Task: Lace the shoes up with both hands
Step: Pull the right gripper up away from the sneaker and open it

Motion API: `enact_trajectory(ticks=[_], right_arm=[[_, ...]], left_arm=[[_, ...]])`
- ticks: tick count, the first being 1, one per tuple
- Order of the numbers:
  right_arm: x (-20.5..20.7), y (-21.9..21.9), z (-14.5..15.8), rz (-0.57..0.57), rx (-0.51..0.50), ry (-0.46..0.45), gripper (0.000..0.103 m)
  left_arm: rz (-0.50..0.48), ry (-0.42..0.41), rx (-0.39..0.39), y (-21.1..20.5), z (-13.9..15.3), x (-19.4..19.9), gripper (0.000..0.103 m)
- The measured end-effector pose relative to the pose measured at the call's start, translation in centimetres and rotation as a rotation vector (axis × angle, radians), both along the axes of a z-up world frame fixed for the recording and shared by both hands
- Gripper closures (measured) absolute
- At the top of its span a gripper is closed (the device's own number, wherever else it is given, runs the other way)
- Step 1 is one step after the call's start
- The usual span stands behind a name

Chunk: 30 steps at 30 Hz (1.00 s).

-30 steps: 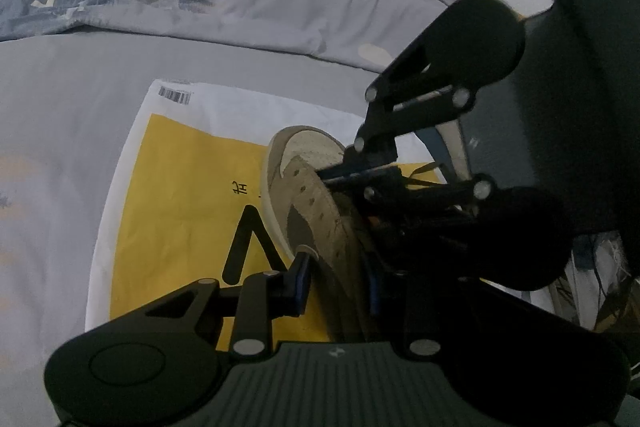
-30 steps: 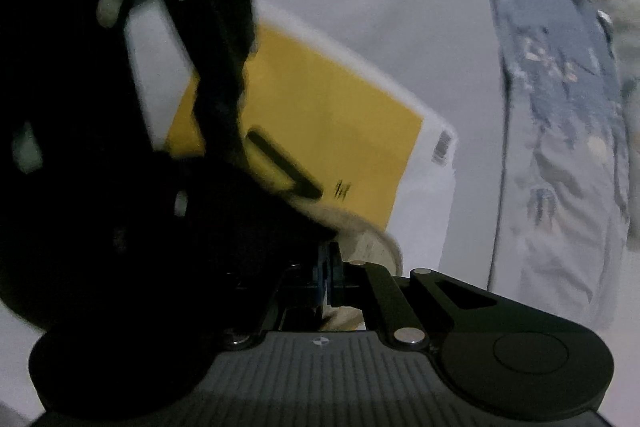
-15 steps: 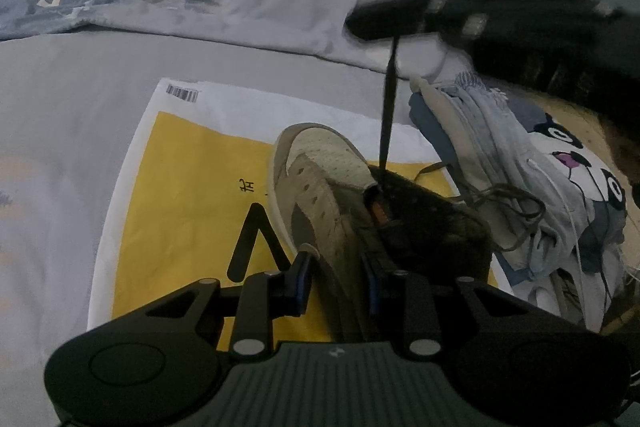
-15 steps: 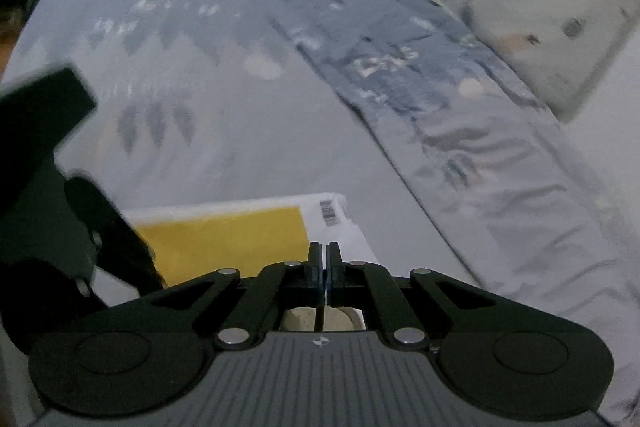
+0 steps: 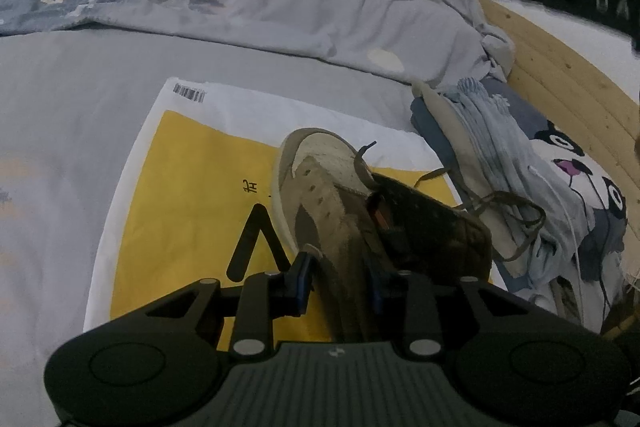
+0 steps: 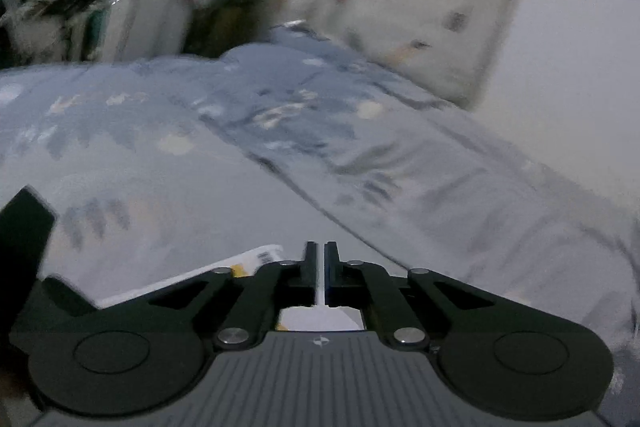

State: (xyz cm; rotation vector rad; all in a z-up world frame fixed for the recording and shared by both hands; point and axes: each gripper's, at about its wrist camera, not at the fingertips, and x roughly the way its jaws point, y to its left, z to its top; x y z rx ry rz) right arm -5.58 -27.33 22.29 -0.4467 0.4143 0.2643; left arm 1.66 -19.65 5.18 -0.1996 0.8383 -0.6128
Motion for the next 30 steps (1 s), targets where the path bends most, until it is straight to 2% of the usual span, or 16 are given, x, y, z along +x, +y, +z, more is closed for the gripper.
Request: enact_trajectory(ticks=[1, 3, 6, 8, 12, 18, 21, 23, 30], right_arm=[[-0.1, -0.6, -0.5, -0.034, 0.032, -0.001, 0.103], [0.0, -1.5, -1.1, -0.074, 0.028, 0.015, 0.097], [0.9, -2.0, -2.3, -0.085, -0.029, 0.122, 0.086], [2.1, -2.9, -3.4, -0.103, -0.002, 0.222, 0.08], [5.4, -6.4, -5.0, -0.195, 0.203, 0.344, 0.08], [9.3, -10.4, -8.0, -0.356, 0.487, 0.449, 0.08], [9.6, -11.5, -8.9, -0.434, 0.585, 0.465, 0.079], [9.8, -12.3, -9.5, -0.49, 0.648, 0.471, 0.075], [10.1, -12.9, -11.3, -0.563, 0.754, 0.494, 0.074]], left_arm=[[0.003, 0.001, -0.003, 0.0, 0.0, 0.0, 0.073], [0.008, 0.003, -0.003, 0.0, 0.0, 0.1, 0.073], [0.012, 0.002, 0.001, -0.2, 0.0, 0.1, 0.073], [0.013, 0.002, 0.0, -0.2, -0.1, 0.2, 0.073], [0.011, 0.0, 0.004, -0.2, -0.1, 0.1, 0.073], [0.01, 0.005, 0.0, -0.1, 0.0, 0.2, 0.073], [0.01, 0.006, -0.001, 0.0, 0.0, 0.2, 0.073], [0.01, 0.008, -0.004, 0.0, 0.0, 0.2, 0.073], [0.009, 0.011, -0.007, 0.0, 0.0, 0.2, 0.073]])
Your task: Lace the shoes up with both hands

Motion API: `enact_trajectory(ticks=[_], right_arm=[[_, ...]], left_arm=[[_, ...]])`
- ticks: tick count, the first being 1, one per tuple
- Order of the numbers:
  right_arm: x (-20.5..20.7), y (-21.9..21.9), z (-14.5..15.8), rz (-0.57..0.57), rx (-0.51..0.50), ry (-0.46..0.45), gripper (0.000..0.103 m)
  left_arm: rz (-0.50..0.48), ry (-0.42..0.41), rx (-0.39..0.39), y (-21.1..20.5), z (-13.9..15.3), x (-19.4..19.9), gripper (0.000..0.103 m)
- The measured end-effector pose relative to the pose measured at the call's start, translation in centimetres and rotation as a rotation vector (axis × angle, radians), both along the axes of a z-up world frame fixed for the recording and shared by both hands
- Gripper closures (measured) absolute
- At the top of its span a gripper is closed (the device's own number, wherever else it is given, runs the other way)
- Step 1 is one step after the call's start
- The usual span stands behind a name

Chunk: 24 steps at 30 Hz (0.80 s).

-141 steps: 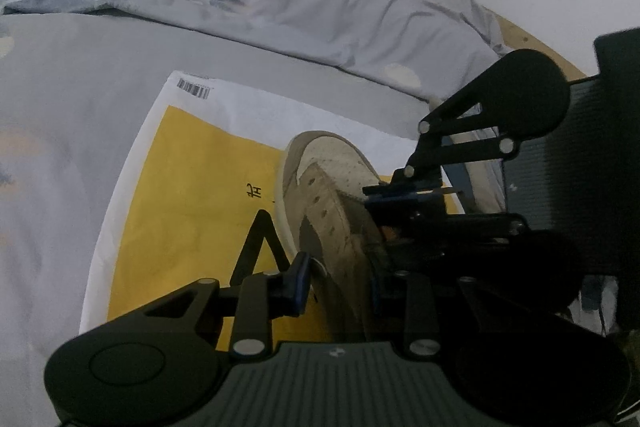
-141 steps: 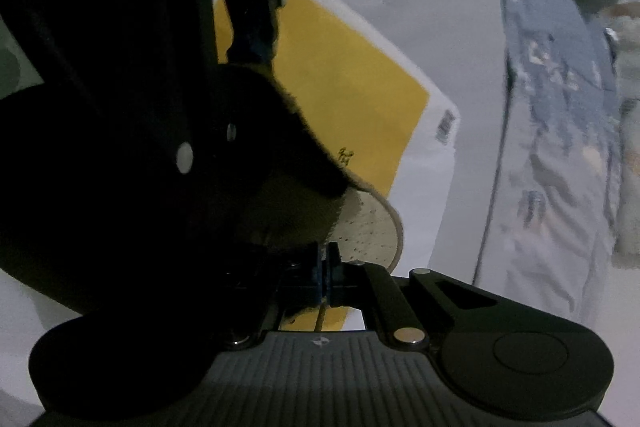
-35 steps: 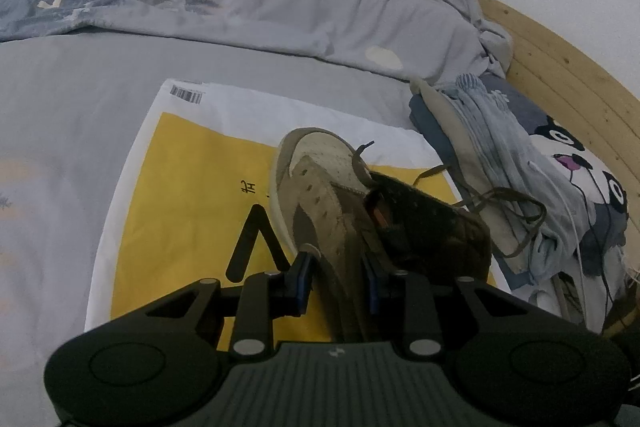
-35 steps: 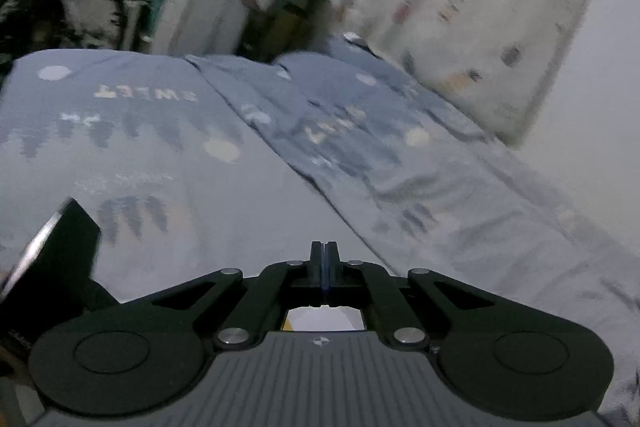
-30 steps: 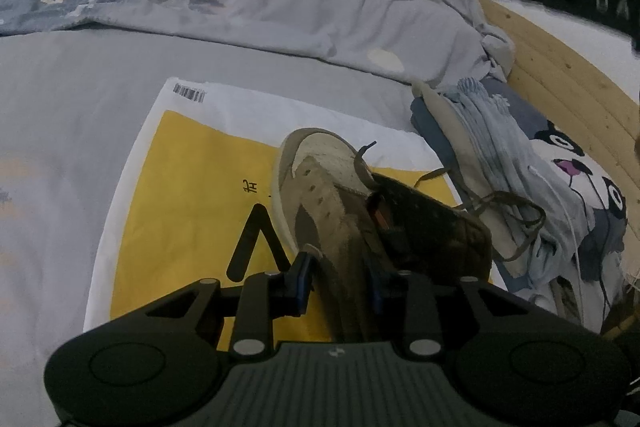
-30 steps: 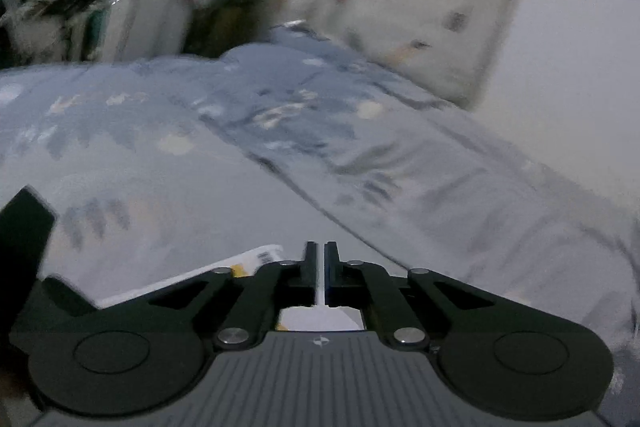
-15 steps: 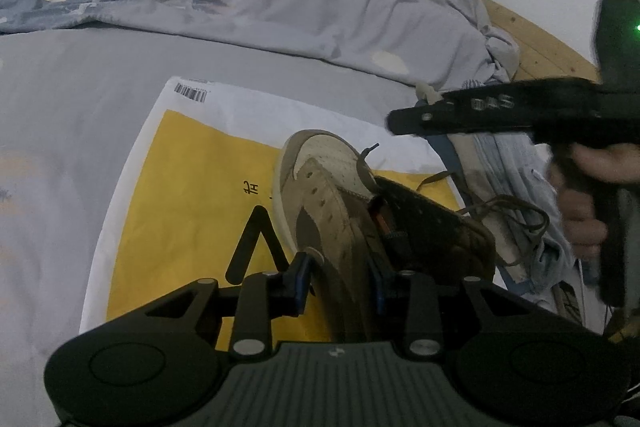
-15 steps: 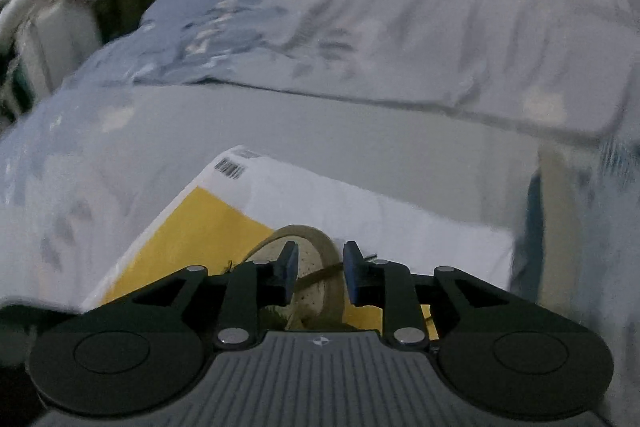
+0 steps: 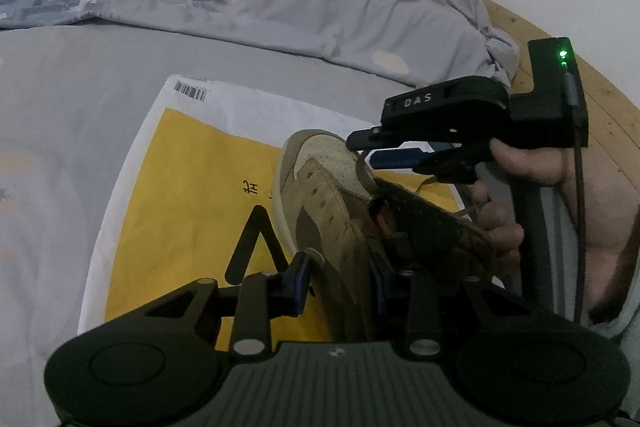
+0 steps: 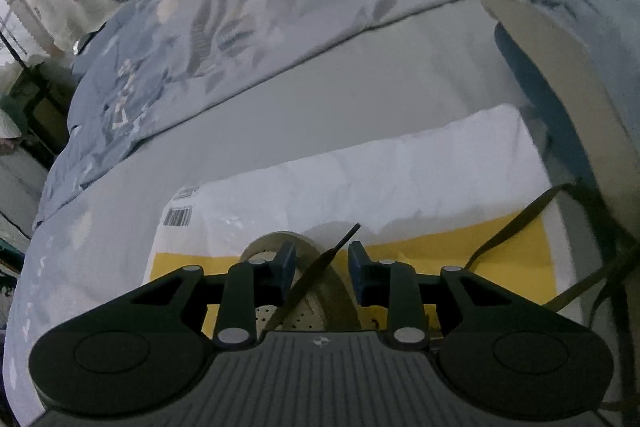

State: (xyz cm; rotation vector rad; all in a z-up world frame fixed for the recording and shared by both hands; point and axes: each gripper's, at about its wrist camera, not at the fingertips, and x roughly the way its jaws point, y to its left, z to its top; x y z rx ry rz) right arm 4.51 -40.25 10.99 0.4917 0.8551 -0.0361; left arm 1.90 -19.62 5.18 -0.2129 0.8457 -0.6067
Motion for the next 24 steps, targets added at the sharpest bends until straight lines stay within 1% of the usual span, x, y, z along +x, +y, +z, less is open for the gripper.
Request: enact_trajectory(ticks=[2, 3, 4, 9, 11, 20, 22, 24], right_arm=[[0.1, 0.1, -0.1, -0.003, 0.003, -0.009, 0.075], [0.1, 0.1, -0.1, 0.002, -0.001, -0.014, 0.08], [0.1, 0.3, 0.1, 0.018, -0.015, -0.035, 0.102], [0.2, 1.6, 0.5, 0.07, -0.12, -0.059, 0.103], [0.0, 2.4, 0.9, 0.103, -0.188, -0.079, 0.103], [-2.1, 6.6, 5.1, 0.273, -0.406, -0.281, 0.103], [-2.8, 7.6, 5.9, 0.31, -0.437, -0.32, 0.103], [-3.4, 8.2, 6.5, 0.325, -0.447, -0.349, 0.103]], left_arm=[[0.0, 0.001, -0.001, 0.0, 0.0, 0.0, 0.073], [0.0, 0.002, -0.002, 0.0, 0.0, 0.0, 0.073], [0.0, 0.002, -0.001, 0.0, 0.0, 0.0, 0.073], [-0.001, 0.005, -0.003, 0.1, 0.0, 0.2, 0.073], [-0.001, 0.004, -0.003, 0.0, 0.0, 0.2, 0.073], [0.002, 0.008, -0.004, 0.1, -0.1, 0.2, 0.073], [0.003, 0.006, 0.0, 0.0, -0.1, 0.2, 0.073], [0.004, 0.004, 0.004, -0.1, -0.1, 0.2, 0.073]])
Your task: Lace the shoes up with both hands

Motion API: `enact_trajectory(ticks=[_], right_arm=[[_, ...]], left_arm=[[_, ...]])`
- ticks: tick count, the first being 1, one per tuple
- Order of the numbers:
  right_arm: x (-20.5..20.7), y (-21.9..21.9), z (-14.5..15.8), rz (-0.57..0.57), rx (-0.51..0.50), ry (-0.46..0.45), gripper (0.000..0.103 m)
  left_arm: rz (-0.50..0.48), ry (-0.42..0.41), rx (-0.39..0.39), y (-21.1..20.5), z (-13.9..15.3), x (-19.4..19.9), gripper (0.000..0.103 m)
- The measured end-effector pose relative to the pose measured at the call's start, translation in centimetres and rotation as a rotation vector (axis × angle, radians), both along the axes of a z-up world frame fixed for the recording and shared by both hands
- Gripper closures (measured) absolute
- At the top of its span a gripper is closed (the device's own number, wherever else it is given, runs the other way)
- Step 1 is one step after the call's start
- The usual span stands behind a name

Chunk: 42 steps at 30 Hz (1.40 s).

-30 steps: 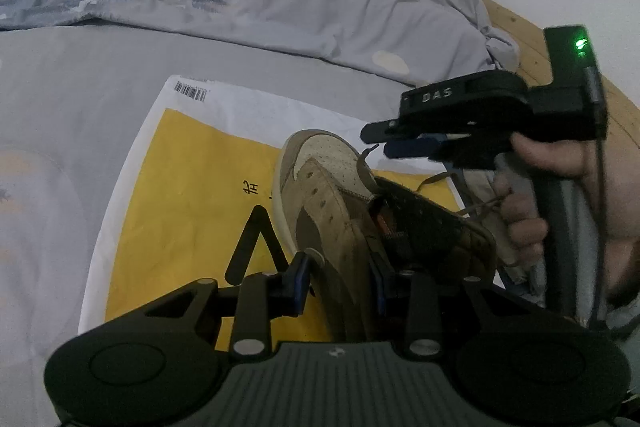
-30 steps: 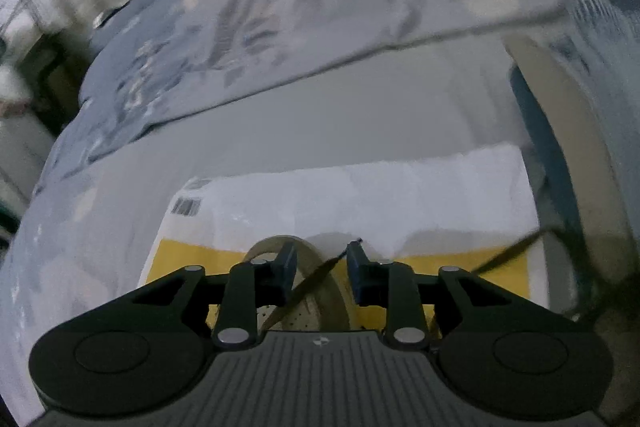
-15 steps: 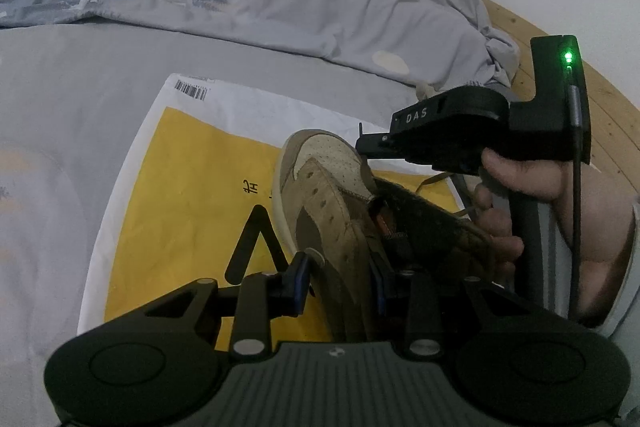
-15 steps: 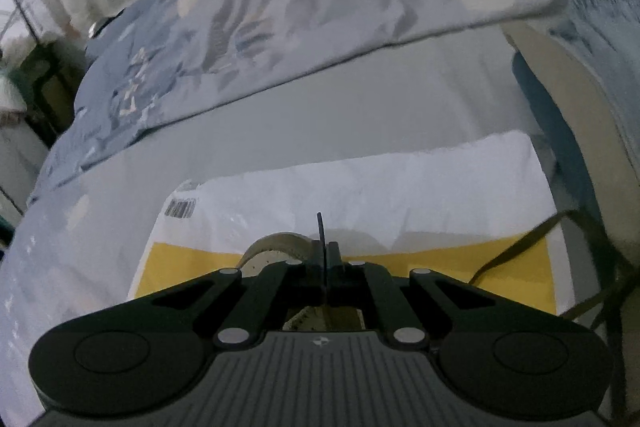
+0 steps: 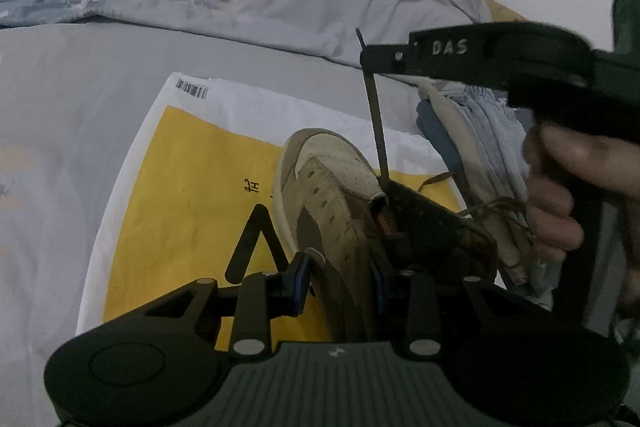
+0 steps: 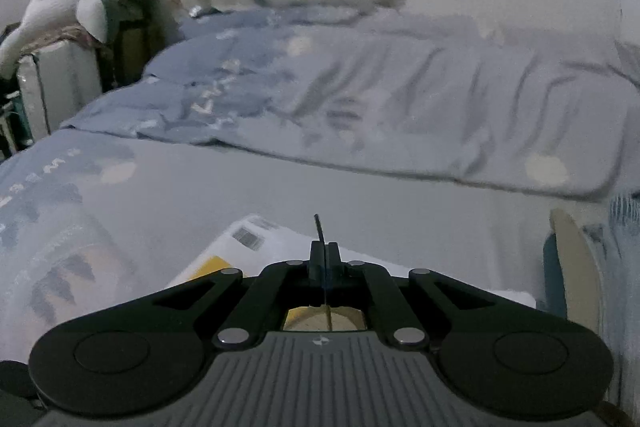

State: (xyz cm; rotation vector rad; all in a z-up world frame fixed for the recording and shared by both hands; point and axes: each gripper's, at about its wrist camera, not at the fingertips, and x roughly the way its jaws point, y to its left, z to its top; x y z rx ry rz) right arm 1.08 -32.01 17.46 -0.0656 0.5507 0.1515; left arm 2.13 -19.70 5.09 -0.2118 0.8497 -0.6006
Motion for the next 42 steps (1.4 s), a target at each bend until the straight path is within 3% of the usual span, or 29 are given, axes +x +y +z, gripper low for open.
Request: enact_trajectory(ticks=[11, 16, 21, 31, 37, 42], right_arm=[[-4.4, 0.0, -0.3, -0.051, 0.058, -0.173, 0.103], [-5.0, 0.3, 0.6, -0.014, 0.077, -0.214, 0.103], [-6.2, 0.0, 3.2, 0.01, 0.118, -0.303, 0.103], [-11.5, -0.9, 11.6, 0.045, 0.208, -0.566, 0.103], [-10.8, -2.6, 10.4, 0.022, 0.219, -0.516, 0.103], [-9.3, -3.4, 7.8, -0.027, 0.169, -0.432, 0.103]], left_arm=[[0.014, -0.026, 0.054, -1.1, -0.4, -0.1, 0.075], [0.038, -0.04, 0.088, -1.9, -0.7, -0.3, 0.076], [0.057, -0.046, 0.106, -2.5, -0.9, -0.2, 0.077], [0.069, -0.06, 0.125, -3.1, -1.1, -0.4, 0.078], [0.077, -0.047, 0.096, -2.7, -0.7, 0.0, 0.076], [0.081, -0.101, 0.061, -1.8, 1.0, -0.2, 0.075]])
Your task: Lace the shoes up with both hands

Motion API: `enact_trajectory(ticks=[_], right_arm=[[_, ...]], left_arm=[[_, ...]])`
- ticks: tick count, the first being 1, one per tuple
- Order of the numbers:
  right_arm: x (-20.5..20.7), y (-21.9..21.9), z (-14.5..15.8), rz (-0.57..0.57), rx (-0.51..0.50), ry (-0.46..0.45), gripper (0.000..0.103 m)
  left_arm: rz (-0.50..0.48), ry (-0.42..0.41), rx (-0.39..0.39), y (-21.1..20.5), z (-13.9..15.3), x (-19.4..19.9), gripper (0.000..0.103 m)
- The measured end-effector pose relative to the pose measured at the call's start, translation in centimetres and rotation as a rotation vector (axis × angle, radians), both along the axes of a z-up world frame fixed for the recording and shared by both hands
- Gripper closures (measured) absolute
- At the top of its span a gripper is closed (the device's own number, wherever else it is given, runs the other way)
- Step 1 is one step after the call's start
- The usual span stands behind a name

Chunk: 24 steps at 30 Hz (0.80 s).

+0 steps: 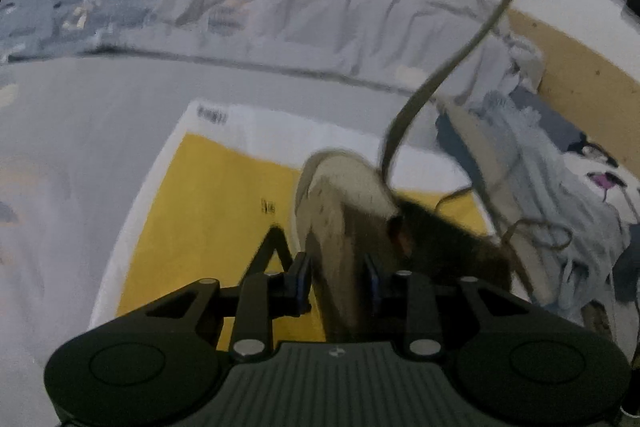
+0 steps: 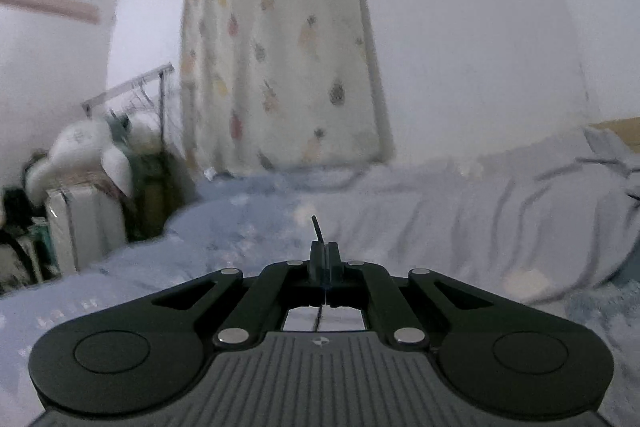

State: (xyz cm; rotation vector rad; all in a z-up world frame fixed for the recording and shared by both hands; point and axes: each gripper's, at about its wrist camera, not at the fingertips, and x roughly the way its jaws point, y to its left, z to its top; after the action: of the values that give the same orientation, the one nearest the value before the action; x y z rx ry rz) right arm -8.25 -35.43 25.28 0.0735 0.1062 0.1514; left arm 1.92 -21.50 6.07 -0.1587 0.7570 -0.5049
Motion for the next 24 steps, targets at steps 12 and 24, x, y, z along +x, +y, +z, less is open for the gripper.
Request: enact_trajectory(ticks=[12, 24], right_arm=[[-0.5, 3.4, -5.4, 0.001, -0.301, 0.049, 0.103], [-3.2, 9.7, -9.3, 0.083, -0.589, -0.001, 0.103]], left_arm=[[0.066, -0.236, -0.458, 5.9, 5.0, 0.2, 0.047], [0.079, -0.138, -0.669, 7.3, 4.0, 1.9, 0.075]])
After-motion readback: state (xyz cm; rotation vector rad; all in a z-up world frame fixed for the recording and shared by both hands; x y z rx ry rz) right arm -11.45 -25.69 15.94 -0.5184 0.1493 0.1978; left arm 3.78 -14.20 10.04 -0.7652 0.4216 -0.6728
